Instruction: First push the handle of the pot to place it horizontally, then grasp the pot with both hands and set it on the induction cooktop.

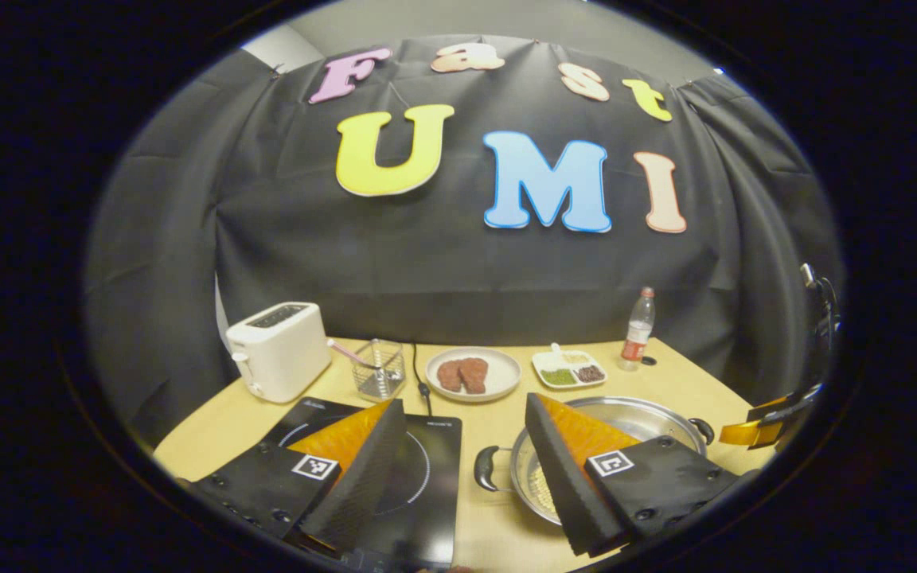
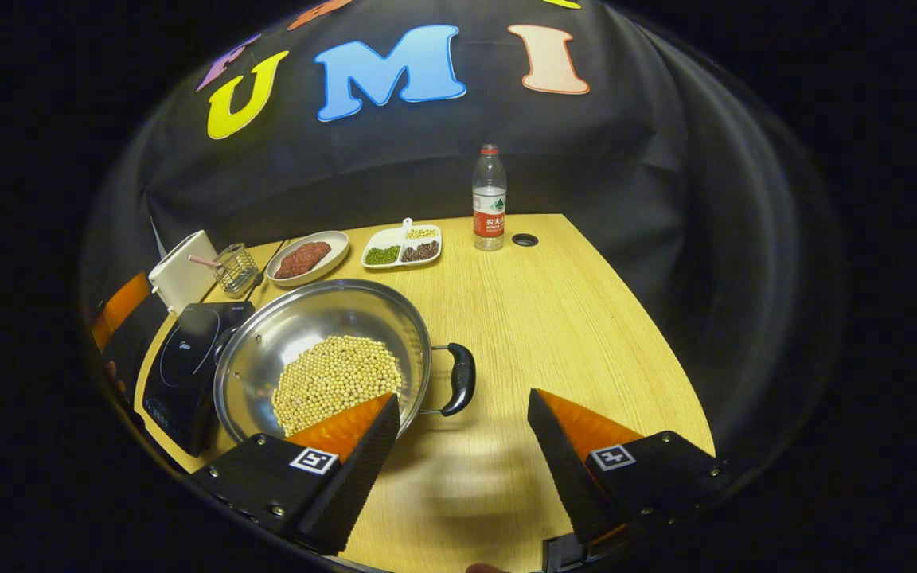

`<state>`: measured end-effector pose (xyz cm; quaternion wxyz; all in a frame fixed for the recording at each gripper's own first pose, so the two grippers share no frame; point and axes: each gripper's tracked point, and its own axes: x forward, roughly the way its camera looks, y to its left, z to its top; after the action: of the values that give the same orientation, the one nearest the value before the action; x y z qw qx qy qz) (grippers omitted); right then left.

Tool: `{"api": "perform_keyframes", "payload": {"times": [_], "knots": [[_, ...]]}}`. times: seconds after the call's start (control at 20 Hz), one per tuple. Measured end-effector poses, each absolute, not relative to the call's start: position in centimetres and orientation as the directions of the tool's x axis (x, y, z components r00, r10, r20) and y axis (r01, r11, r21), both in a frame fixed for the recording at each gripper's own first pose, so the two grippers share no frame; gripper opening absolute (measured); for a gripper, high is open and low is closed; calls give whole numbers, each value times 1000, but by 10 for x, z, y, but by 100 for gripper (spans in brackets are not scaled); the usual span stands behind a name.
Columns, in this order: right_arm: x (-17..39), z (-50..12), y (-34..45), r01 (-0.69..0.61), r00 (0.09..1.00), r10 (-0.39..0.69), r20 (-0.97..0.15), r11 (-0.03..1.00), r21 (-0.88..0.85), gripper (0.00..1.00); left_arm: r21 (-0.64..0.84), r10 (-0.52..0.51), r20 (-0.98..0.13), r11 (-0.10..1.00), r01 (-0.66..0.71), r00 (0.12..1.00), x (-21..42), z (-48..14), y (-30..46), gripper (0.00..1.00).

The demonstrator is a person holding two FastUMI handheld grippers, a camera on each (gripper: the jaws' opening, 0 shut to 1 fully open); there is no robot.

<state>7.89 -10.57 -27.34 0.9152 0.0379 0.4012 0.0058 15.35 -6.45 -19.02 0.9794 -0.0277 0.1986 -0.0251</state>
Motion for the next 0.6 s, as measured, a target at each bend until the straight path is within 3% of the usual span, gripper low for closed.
{"api": "perform_keyframes", "payload": {"times": [0.3, 0.6], "knots": [[95, -282, -92, 56, 668, 46, -743, 992, 112, 100, -101, -137, -542, 990, 98, 829, 173, -252, -86, 95], [108, -298, -82, 93, 637, 42, -769, 987, 131, 100, -109, -178, -652, 984, 142, 737, 185, -305, -97, 99]]}}
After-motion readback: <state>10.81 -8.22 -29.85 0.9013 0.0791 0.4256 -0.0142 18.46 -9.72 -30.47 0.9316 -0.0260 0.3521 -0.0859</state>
